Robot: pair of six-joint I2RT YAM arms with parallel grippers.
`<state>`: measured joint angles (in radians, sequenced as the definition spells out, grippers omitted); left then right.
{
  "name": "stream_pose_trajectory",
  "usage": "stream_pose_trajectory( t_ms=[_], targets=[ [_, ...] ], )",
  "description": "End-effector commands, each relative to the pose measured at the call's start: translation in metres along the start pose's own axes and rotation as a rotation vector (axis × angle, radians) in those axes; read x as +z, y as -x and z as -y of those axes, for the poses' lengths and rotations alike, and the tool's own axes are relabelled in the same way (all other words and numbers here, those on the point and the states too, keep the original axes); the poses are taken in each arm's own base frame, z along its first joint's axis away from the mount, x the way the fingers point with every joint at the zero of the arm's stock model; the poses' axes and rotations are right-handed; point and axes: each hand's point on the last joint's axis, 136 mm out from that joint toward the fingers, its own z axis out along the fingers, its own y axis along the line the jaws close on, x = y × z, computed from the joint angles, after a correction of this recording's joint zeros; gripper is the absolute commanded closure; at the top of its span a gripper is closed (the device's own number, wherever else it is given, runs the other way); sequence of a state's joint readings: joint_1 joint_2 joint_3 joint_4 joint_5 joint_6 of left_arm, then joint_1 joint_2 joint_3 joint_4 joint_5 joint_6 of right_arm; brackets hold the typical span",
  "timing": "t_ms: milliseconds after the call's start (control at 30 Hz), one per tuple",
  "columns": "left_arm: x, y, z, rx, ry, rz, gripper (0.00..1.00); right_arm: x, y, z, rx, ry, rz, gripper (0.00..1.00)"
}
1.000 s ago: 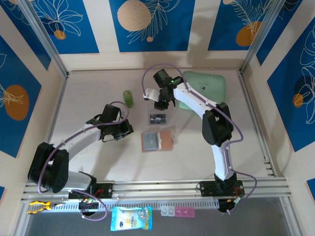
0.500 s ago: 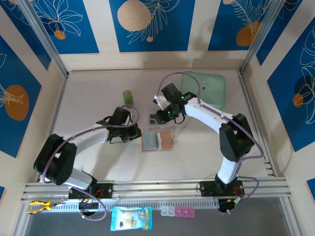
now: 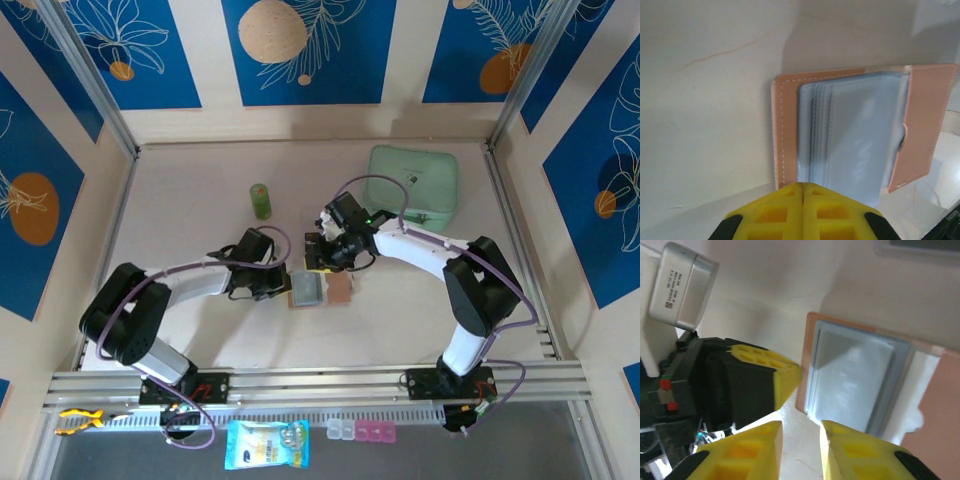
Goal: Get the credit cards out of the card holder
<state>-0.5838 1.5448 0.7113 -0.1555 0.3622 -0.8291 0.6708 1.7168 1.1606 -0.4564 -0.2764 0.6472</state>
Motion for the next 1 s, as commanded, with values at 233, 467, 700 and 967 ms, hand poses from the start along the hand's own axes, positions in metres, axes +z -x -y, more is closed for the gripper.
stream_pose_trajectory(
  t_ms=[233,467,700,967],
  targets=[
    [0.011,-0.004,-0.01,0.001,0.036,-0.025,0.98,0.021,-0.018,0.002,0.076,0.025,-0.07,0.6],
    [0.011,-0.004,-0.015,0.002,0.064,-0.017,0.98,0.033,-0.024,0.012,0.074,-0.014,-0.095,0.61],
    [0.011,-0.005,-0.017,-0.003,0.071,-0.019,0.98,0.04,-0.025,0.019,0.08,-0.044,-0.106,0.66],
    [0.009,-0.004,-0.016,-0.004,0.07,-0.011,0.98,0.046,-0.024,0.027,0.082,-0.078,-0.117,0.69]
  ],
)
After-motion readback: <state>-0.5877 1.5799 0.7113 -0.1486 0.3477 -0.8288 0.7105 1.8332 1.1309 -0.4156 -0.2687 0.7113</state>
